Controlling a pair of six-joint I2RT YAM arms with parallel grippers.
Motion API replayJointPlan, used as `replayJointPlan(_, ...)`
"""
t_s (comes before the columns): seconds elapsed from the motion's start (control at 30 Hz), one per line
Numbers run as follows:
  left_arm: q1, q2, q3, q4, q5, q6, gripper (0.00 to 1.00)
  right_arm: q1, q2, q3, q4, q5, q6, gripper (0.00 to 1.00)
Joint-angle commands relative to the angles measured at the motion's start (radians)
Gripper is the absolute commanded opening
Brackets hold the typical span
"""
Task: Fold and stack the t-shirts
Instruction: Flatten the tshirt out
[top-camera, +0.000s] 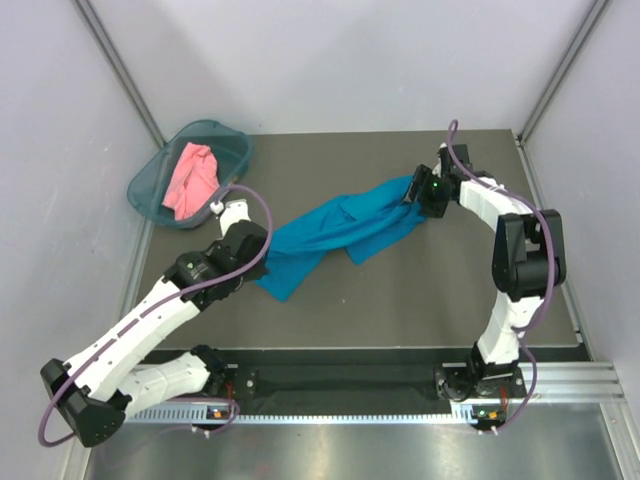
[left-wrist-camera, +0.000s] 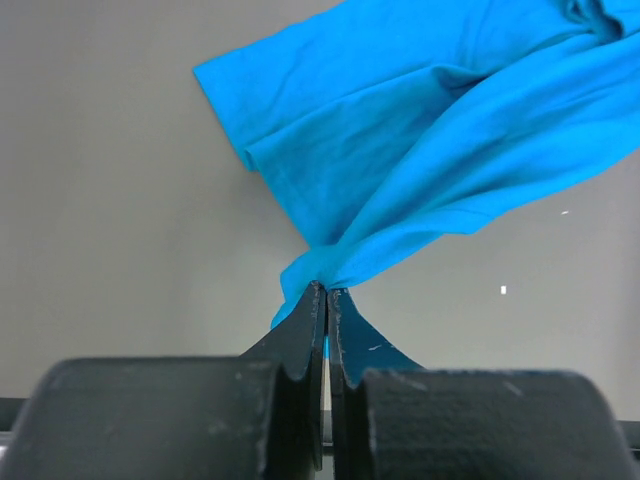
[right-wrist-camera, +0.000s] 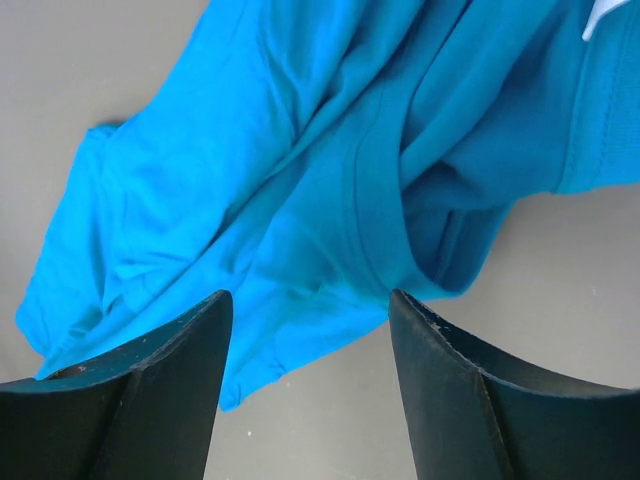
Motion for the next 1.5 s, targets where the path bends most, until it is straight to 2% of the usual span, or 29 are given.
replayJointPlan(0.0,-0.002,0.020,0.043,0.018,-0.037,0.064,0.00,-0.012,0.035,0.053,0.011,-0.029,-0.011,0.65)
replayJointPlan(0.2,0.000,0.040,0.089,0.045,-0.051,0.092,0.00,-0.012,0.092,0.082,0.012,0.008,-0.082,0.63)
replayJointPlan(0.3,0.000,0.055,0.123,0.043,-0.063,0.116,0.00,-0.010,0.133,0.128,0.001,0.011,-0.112,0.58)
replayJointPlan(0.4,0.001,0.067,0.153,0.042,-0.072,0.130,0.00,-0.009,0.158,0.170,-0.003,0.016,-0.129,0.44)
replayJointPlan(0.43,0.001,0.067,0.161,0.038,-0.079,0.133,0.00,-0.009,0.156,0.184,-0.006,0.014,-0.132,0.28)
replayJointPlan(0.47,0.000,0.067,0.176,0.035,-0.082,0.138,0.00,-0.009,0.153,0.190,-0.006,0.010,-0.140,0.21)
replayJointPlan(0.5,0.001,0.066,0.184,0.035,-0.086,0.142,0.00,-0.012,0.133,0.193,-0.024,0.011,-0.155,0.06)
replayJointPlan(0.53,0.000,0.060,0.193,0.026,-0.100,0.145,0.00,-0.009,0.117,0.196,-0.040,0.017,-0.163,0.00)
replayJointPlan(0.67,0.001,0.031,0.233,0.008,-0.145,0.168,0.00,-0.001,-0.029,0.155,-0.132,0.074,-0.194,0.00)
replayJointPlan(0.8,0.001,-0.031,0.249,0.009,-0.160,0.193,0.00,0.014,-0.277,0.078,-0.241,0.105,-0.223,0.00)
replayJointPlan(1.0,0.001,-0.129,0.212,0.043,-0.076,0.254,0.00,0.048,-0.587,-0.016,-0.380,0.137,-0.218,0.00)
replayJointPlan(1.07,0.001,-0.135,0.200,0.035,-0.066,0.273,0.00,0.051,-0.621,-0.010,-0.417,0.146,-0.211,0.00)
replayJointPlan(1.17,0.003,-0.111,0.195,0.029,-0.065,0.288,0.00,0.051,-0.605,0.023,-0.387,0.152,-0.214,0.00)
replayJointPlan(1.27,0.003,-0.043,0.203,0.040,-0.103,0.299,0.00,0.050,-0.467,0.122,-0.373,0.149,-0.232,0.00)
replayJointPlan(1.37,0.003,0.142,0.235,0.046,-0.131,0.320,0.00,0.047,-0.213,0.266,-0.341,0.122,-0.235,0.01)
replayJointPlan(1.47,0.008,0.265,0.278,0.045,-0.131,0.307,0.00,0.042,-0.048,0.430,-0.345,0.125,-0.243,0.07)
